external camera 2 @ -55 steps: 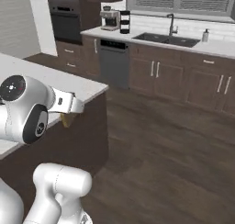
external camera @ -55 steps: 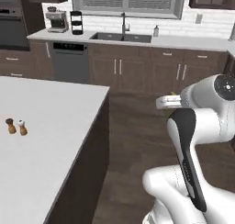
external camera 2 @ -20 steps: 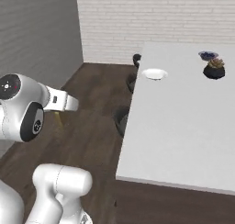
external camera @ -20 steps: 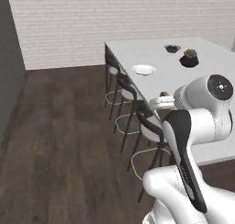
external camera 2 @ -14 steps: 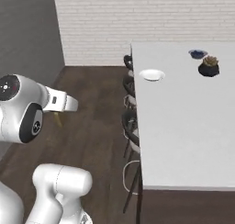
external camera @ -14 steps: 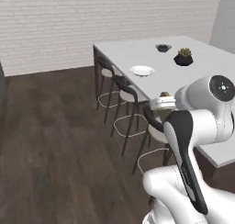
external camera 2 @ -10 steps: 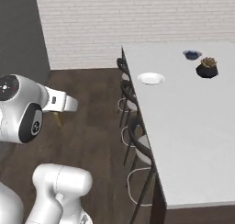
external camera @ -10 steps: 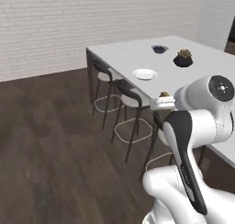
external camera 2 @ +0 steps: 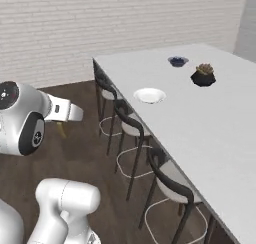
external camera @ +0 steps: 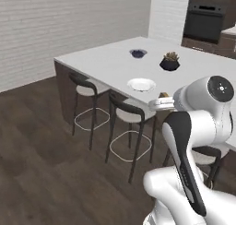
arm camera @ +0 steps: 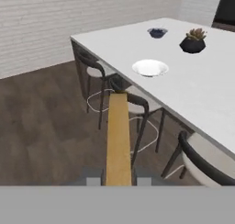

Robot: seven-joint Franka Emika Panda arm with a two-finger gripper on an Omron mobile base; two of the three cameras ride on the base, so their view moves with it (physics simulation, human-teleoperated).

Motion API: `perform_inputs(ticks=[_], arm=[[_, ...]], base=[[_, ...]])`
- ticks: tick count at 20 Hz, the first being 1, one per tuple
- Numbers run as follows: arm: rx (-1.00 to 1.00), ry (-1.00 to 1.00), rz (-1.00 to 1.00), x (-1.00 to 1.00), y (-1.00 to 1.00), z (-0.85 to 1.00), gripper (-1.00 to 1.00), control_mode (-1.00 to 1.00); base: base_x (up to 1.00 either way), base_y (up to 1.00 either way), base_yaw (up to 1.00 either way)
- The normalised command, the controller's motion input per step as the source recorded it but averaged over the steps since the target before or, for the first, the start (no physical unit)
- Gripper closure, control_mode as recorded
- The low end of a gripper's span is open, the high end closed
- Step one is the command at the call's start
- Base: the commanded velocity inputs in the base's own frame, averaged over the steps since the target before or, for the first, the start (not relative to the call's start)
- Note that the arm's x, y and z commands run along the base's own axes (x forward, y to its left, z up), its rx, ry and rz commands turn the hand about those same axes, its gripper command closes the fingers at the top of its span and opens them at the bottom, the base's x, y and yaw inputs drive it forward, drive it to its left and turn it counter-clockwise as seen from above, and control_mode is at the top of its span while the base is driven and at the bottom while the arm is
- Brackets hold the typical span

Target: Start the toaster. Once the lever pops up, take the bread to the plate on the dining counter.

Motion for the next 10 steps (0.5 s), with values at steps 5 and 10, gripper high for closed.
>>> perform_inputs(ticks=[5, 10], arm=[[0.0, 0.0, 0.0, 0.0, 0.0, 0.0, 1.0, 1.0], [0.0, 0.0, 0.0, 0.0, 0.0, 0.0, 1.0, 1.0]], base=[[0.97, 0.95, -0.63], [0.83, 1.0, -0.54]])
